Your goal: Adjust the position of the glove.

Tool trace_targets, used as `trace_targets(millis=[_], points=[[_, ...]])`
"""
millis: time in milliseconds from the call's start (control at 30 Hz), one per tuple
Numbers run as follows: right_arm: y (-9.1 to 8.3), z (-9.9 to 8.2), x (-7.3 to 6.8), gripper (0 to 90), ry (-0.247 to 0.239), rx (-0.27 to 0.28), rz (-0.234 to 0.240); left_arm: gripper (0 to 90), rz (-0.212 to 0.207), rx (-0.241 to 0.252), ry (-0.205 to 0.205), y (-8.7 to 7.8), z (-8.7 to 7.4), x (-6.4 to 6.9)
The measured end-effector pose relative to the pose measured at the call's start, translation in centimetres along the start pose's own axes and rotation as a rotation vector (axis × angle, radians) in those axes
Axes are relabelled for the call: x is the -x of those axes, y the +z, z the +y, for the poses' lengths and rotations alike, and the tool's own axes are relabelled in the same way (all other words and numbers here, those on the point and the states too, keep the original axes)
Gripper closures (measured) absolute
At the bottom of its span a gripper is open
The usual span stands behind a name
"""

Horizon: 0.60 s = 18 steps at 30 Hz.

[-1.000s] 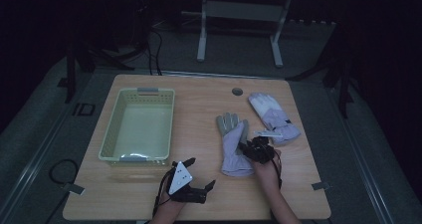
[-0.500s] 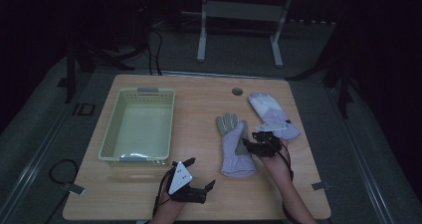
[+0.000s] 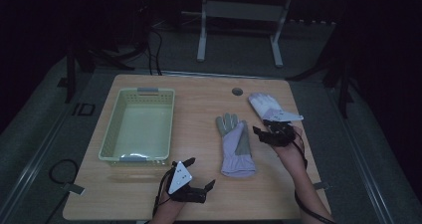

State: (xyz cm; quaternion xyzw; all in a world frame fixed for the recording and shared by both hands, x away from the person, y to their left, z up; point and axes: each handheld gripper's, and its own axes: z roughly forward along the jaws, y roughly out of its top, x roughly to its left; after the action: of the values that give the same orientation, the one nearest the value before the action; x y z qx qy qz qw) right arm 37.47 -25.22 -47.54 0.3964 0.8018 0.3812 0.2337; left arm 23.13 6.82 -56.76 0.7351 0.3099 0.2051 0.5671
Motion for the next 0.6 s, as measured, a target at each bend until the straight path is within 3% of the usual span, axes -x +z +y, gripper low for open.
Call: trace_targets(millis=[600], points=[[-0.2, 0.7, 5.1, 50.2, -0.004, 0.022, -0.039, 2.5, 0.002, 0.001, -0.004, 0.0, 0.0, 0.0]])
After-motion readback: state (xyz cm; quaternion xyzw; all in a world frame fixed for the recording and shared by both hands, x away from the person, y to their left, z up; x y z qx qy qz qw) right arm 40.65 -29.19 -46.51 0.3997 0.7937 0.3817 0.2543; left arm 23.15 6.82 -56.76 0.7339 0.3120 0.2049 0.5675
